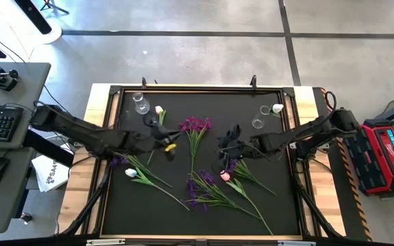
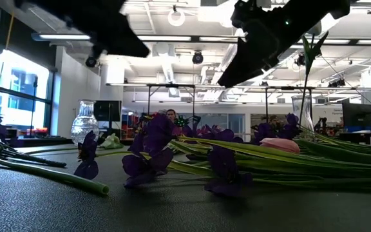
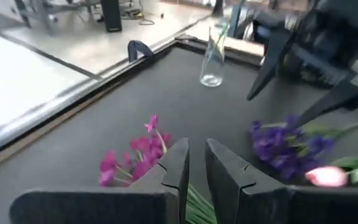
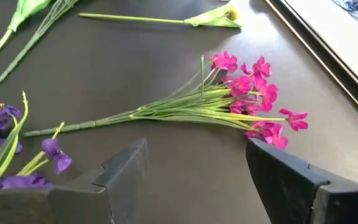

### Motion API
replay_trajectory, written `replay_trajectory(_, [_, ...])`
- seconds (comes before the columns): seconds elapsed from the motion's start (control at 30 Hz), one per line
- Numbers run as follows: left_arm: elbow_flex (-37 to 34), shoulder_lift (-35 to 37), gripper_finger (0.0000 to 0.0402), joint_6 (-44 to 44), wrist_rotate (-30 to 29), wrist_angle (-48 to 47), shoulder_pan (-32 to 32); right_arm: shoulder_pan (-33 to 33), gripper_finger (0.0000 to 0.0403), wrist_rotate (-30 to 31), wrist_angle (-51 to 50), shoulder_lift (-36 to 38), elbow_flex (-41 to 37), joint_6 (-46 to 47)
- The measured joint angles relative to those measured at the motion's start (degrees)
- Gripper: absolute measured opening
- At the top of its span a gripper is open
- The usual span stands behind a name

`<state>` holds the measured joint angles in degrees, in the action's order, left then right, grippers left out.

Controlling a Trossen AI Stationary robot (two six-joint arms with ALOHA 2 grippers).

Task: Sort flowers into vase by color
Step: Put the pink flowers into the left transparent vase

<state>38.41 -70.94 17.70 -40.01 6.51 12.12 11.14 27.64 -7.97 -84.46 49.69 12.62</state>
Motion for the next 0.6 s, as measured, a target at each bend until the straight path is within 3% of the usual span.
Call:
replay_trajectory(0.1, [6.2, -7.4, 0.0038, -2.2, -0.9, -6.9, -0.3, 0.8, 0.0259, 0.1, -1.3, 0.0, 0.0, 0.1])
replay_trajectory(0.2, [13.3, -13.9, 0.0041, 2.3, 0.3, -18.4, -1.5, 2.1, 0.0259, 2.1, -2.7, 0.0, 0.0, 1.8])
replay_trajectory(0.37, [23.6, -23.4, 0.0072, 8.4, 9.0, -37.6, -2.9, 5.4, 0.0259, 4.3, -5.2, 0.0, 0.0, 7.4])
replay_trajectory(0.6, [27.6, -30.4, 0.0155, 11.4, 17.8, -38.8, -4.2, 11.9, 0.0259, 14.6, -6.3, 0.1, 0.0, 11.7])
